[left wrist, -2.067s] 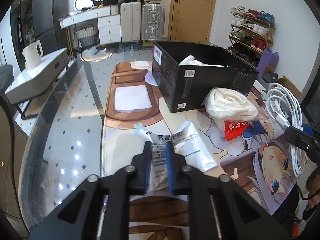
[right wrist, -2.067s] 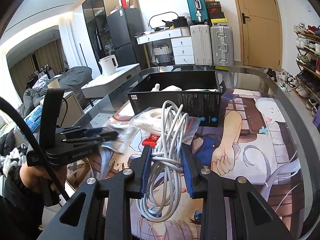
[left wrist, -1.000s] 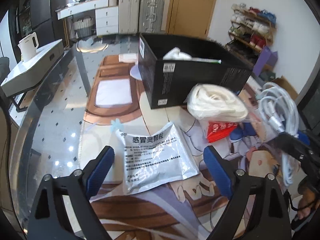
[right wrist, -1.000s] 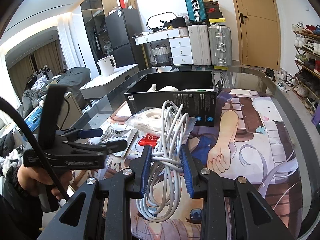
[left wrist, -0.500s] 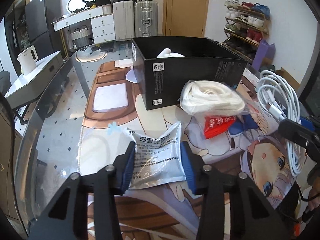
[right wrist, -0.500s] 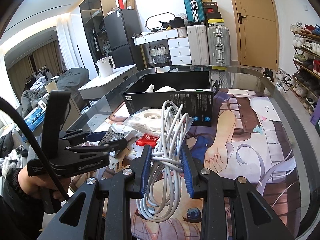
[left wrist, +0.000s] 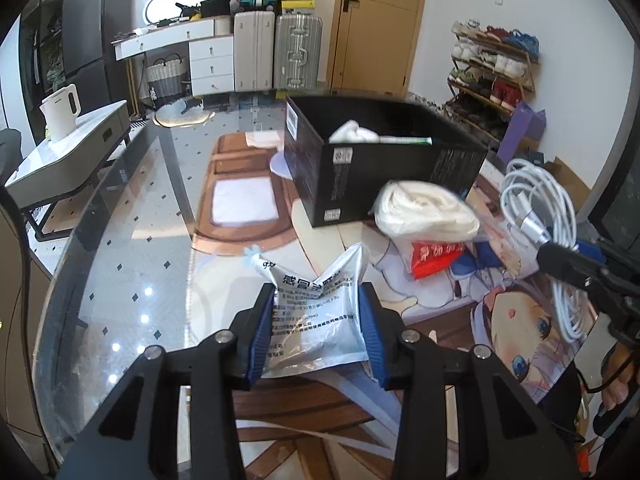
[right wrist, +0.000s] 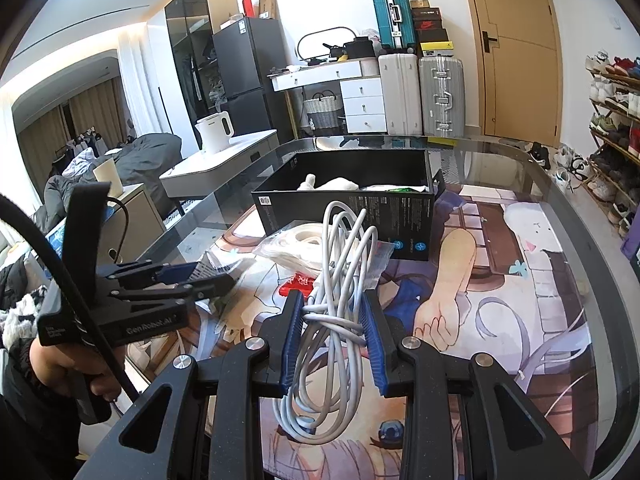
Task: Organize soft objects
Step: 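Lift the sachet with the left gripper and carry both items toward the black box, then lower the sachet and cable bundle into the black box and open both grippers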
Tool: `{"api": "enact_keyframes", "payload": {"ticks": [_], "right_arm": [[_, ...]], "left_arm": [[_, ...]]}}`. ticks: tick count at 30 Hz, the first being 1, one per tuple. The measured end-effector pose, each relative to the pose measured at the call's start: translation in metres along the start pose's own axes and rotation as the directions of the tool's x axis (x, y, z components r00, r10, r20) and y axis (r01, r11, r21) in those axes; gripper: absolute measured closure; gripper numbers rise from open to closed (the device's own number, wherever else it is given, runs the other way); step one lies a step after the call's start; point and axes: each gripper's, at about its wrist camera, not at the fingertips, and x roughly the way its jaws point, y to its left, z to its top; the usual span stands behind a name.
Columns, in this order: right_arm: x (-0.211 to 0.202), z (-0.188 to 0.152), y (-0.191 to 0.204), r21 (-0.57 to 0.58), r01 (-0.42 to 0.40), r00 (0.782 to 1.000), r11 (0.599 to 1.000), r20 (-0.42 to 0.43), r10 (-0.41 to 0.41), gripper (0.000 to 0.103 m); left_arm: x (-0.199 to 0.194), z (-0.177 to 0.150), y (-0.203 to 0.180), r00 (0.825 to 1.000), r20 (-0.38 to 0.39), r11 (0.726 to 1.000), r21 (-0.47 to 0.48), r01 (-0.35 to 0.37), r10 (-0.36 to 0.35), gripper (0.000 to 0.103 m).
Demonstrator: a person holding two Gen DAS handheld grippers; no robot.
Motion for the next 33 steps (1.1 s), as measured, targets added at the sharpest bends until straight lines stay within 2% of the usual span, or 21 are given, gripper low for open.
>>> {"api": "enact_keyframes", "payload": {"ticks": [16,33], "right_arm": [[0.002,0.035,-0.013,-0.029,-0.021,0.999,0.999,0.038,0.022,0.074],[0.011,0.080,-0.032,-0.049,-0.050,0.997,0.998,0.051,0.052,0.074]], "left_arm": [[-0.037,0.032,-0.003,0.990,0.133,0.998,-0.012,0.057,-0.055,0.064],[-0.039,0.077,-0.020,0.976,0.196,0.996,0.036,0.083,-0.089,0.064]]}}
